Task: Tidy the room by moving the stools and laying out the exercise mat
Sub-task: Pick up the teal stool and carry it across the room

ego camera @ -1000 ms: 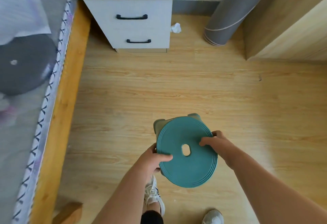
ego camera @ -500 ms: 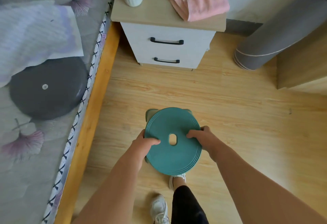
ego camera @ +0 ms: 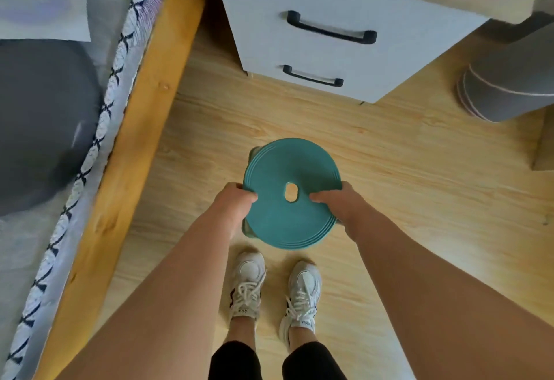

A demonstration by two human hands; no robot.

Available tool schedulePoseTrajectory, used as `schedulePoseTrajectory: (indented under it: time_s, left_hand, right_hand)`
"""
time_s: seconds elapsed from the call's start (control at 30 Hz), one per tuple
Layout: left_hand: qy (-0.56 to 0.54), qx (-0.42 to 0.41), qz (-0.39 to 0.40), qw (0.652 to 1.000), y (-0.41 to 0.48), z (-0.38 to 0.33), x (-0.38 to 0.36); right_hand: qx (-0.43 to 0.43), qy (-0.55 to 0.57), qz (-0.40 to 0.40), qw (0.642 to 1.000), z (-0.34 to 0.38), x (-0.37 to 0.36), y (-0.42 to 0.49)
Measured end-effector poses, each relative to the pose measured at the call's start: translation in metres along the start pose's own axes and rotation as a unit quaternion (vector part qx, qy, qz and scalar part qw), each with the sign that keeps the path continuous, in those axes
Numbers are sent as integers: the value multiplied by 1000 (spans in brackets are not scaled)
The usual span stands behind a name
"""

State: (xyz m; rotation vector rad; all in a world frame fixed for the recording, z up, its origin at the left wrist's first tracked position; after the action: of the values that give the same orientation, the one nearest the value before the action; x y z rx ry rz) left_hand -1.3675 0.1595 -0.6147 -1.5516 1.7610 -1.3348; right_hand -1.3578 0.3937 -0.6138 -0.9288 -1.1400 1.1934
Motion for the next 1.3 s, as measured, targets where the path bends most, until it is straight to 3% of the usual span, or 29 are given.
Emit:
schedulePoseTrajectory:
  time_s: [0.33, 0.5, 0.67, 0.97, 1.3]
  left_hand:
    - [54, 15, 2, 998, 87, 31, -17]
    - [45, 42, -4, 998, 99, 28, -24]
    - [49, 40, -6, 998, 96, 14, -22]
    - [142, -19, 29, 989, 26, -48, -21]
    - [241, -102, 56, 964, -132, -138, -15]
  right_hand:
    - [3, -40, -20, 999, -8, -23, 101]
    - [25, -119, -76, 990, -8, -20, 111]
    - [20, -107, -70, 992, -6, -24, 102]
    - [48, -160, -51, 985, 19, -8, 22]
    - [91, -143, -73, 983, 49, 52, -141]
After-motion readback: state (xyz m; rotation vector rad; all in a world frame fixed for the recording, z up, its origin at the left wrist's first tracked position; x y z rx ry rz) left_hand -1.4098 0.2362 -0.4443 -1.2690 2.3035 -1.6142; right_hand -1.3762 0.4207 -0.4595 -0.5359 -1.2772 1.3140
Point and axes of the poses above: each hand's wrist, its own y-axis towards the middle knuckle, its own x-axis out of the back of the hand, z = x × y, the point moved 8 cm from there along y, towards the middle knuckle, and after that the axes turned 9 degrees about -x, right-handed, at the moved point
